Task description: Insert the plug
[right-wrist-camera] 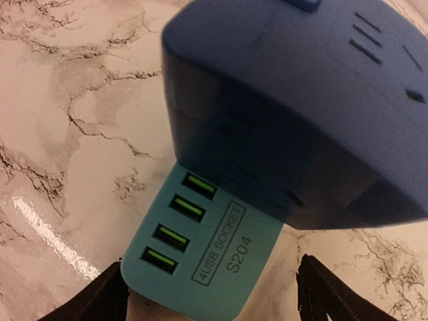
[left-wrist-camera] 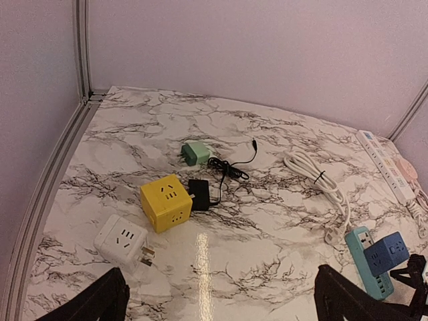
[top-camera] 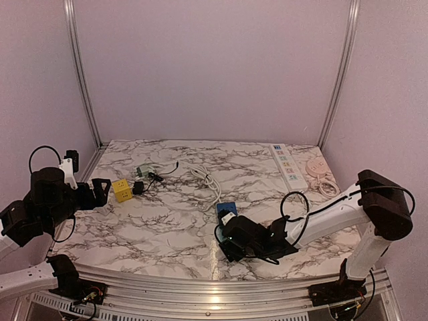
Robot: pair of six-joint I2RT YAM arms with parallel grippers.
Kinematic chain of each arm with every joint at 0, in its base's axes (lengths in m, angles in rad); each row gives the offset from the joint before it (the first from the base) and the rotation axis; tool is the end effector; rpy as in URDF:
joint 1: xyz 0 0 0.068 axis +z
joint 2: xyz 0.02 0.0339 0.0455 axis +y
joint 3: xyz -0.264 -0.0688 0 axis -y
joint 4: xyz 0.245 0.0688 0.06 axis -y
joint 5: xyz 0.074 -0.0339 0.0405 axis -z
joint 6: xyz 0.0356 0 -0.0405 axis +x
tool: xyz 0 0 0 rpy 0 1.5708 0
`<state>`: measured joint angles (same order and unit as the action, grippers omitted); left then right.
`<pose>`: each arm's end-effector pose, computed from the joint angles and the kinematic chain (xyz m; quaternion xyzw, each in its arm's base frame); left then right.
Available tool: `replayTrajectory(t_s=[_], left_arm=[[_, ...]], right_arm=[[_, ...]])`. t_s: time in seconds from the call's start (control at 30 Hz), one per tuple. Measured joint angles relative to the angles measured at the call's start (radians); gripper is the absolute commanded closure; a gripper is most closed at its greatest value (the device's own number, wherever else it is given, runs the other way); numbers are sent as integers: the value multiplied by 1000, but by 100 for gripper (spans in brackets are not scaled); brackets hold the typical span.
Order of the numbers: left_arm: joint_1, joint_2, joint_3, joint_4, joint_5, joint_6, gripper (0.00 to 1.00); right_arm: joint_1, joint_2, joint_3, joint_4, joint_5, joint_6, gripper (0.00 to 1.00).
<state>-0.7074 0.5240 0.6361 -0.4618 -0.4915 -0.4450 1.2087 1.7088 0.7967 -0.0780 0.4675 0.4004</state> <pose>0.1076 -0.0699 0.2965 -0.0343 0.8061 -0.1358 0.5749 0.1254 0.2859 0.1295 -0.3056 0.8831 0.0468 0.3530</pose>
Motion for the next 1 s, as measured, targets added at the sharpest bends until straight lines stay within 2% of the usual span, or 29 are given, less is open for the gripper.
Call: replayTrajectory(t_s=[0.23,0.57,0.77,1.0], left_arm=[[0,-2,0,0,0,0,1],[0,-2,0,0,0,0,1],[0,-4,0,0,0,0,1],[0,-4,0,0,0,0,1]], right_arm=[[1,8,0,20,26,6,25],[-8,8,0,76,105,-25,41],[-85,31,12,137,110,-99,46],[-215,139,101,214,82,-212,48]])
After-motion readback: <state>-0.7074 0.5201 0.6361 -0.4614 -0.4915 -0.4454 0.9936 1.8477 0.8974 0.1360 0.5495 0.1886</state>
